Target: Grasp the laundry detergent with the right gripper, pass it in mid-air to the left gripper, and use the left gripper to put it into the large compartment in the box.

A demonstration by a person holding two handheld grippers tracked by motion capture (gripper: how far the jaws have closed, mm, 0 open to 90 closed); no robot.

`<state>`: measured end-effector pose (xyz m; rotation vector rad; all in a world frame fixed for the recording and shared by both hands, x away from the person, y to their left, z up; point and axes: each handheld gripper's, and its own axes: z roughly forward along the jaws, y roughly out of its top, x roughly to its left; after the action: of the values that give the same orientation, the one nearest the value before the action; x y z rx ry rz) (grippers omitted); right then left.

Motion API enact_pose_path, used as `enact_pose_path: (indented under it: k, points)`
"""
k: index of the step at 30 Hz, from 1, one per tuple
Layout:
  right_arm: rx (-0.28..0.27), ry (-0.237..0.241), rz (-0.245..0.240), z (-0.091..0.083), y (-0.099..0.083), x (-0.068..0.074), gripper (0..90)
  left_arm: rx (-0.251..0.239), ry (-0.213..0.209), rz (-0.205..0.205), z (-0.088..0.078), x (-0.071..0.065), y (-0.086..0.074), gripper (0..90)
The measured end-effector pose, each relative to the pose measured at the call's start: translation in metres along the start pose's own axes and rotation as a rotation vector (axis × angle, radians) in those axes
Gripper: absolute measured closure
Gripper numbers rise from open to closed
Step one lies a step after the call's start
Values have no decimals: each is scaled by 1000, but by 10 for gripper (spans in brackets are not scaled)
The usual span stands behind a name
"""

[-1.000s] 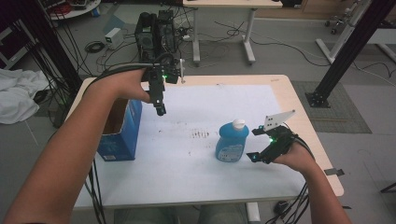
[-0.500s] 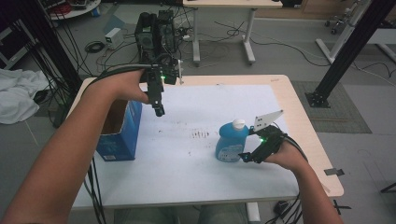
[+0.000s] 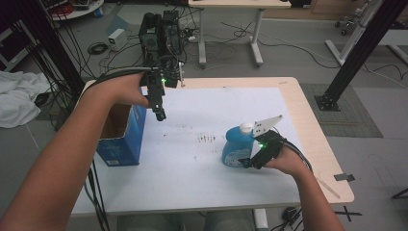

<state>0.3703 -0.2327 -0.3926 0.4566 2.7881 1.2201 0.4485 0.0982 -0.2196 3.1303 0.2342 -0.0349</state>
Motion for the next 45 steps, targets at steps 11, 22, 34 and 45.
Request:
enact_pose_path:
  k: [11, 22, 34, 45]
  points:
    - [-43, 6, -10, 2, 1, 1, 31, -5, -1, -1, 0, -1, 0, 17]
    - [-126, 40, -24, 6, -1, -1, 133, -8, 6, 0, 0, 0, -3, 17]
    - [-144, 15, -32, 7, -4, -1, 221, -6, 4, -2, 2, 1, -5, 17]
    - [-155, 2, -31, 5, -5, 0, 265, -6, -4, -4, 4, 2, -2, 17]
